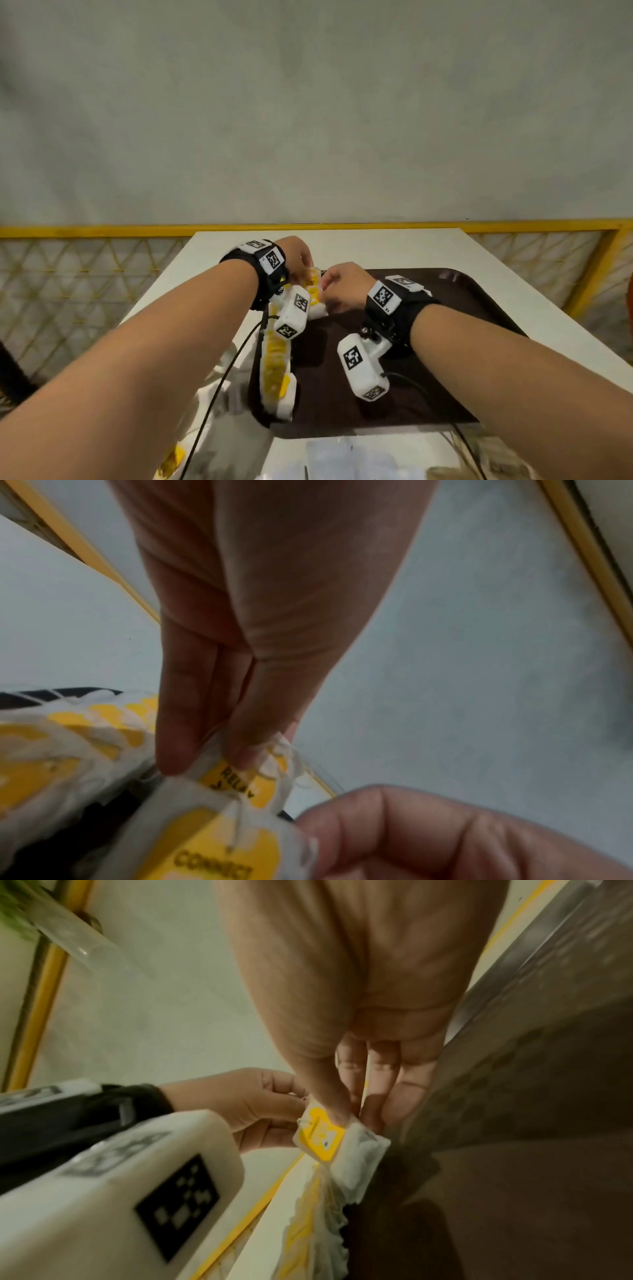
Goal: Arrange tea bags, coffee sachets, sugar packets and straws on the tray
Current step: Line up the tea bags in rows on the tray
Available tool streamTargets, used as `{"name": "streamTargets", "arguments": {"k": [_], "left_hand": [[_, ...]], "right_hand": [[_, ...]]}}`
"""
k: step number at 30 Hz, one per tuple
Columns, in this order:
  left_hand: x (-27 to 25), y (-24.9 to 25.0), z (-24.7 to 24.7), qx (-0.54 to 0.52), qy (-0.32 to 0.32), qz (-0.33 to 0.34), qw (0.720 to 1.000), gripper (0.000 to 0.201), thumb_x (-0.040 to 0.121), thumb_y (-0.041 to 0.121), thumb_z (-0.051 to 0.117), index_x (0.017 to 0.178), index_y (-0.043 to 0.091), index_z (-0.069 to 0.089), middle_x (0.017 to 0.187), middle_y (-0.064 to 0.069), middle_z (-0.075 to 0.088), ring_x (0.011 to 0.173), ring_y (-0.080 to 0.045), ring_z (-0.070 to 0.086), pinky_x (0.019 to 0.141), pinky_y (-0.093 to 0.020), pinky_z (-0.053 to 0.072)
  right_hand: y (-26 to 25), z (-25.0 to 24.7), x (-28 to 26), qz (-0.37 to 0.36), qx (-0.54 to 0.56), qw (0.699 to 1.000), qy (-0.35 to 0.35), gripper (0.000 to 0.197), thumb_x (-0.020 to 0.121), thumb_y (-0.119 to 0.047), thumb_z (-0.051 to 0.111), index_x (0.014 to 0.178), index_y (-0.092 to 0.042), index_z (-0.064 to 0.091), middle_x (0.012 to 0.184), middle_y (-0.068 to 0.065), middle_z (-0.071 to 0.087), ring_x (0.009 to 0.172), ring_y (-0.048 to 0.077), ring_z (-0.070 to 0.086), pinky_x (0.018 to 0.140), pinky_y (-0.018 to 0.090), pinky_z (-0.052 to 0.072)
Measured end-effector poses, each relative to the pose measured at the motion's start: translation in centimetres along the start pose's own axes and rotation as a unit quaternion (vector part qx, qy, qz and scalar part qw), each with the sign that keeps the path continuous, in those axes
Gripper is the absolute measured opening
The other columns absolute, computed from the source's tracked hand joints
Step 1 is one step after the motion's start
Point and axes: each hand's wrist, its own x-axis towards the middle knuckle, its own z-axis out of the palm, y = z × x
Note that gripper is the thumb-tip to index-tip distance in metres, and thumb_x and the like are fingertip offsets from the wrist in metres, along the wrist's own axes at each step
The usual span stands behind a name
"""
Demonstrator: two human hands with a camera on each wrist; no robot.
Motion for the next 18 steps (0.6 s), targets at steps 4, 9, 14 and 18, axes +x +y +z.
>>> {"name": "streamTargets", "arguments": {"k": [4, 9, 14, 18], "left_hand": [[1.4, -1.2, 0.0, 0.029, -0.022, -0.001, 0.999, 0.022, 0.08, -0.001, 0.068, 0.102, 0.003, 0.07, 0.092, -0.016, 0.07, 0.09, -0.032, 0.07, 0.085, -0.045, 0.056], [2.0, -2.5, -1.4, -0.006, -0.037, 0.0, 0.999, 0.017, 0.078, -0.007, 0.066, 0.082, 0.008, 0.07, 0.094, -0.022, 0.07, 0.088, -0.031, 0.069, 0.089, -0.045, 0.054], [2.6, -3.0, -1.5, -0.025, -0.031, 0.0, 0.999, 0.016, 0.082, -0.004, 0.066, 0.08, 0.011, 0.071, 0.076, -0.008, 0.069, 0.068, -0.016, 0.068, 0.082, -0.033, 0.058], [3.1, -3.0, -0.9, -0.002, -0.018, 0.004, 1.0, 0.012, 0.084, 0.0, 0.065, 0.088, 0.008, 0.072, 0.071, -0.003, 0.067, 0.056, -0.009, 0.063, 0.07, -0.024, 0.057]], "right_hand": [[0.5, 1.0, 1.7, -0.003, -0.011, 1.0, -0.021, 0.022, 0.079, 0.004, 0.065, 0.067, -0.014, 0.06, 0.079, 0.014, 0.063, 0.076, 0.026, 0.064, 0.079, 0.049, 0.058], [1.1, -0.2, 3.2, 0.022, 0.058, 0.998, 0.005, 0.018, 0.089, -0.01, 0.064, 0.072, -0.011, 0.059, 0.081, 0.015, 0.066, 0.07, 0.022, 0.064, 0.074, 0.037, 0.057], [1.6, -0.6, 3.7, 0.019, 0.035, 0.999, 0.014, 0.016, 0.083, -0.003, 0.069, 0.072, -0.012, 0.062, 0.087, 0.018, 0.067, 0.084, 0.029, 0.068, 0.081, 0.04, 0.058], [1.3, 0.4, 4.2, 0.017, 0.021, 0.999, 0.017, 0.018, 0.077, 0.001, 0.072, 0.071, -0.014, 0.064, 0.086, 0.014, 0.066, 0.084, 0.029, 0.067, 0.081, 0.045, 0.058]]}}
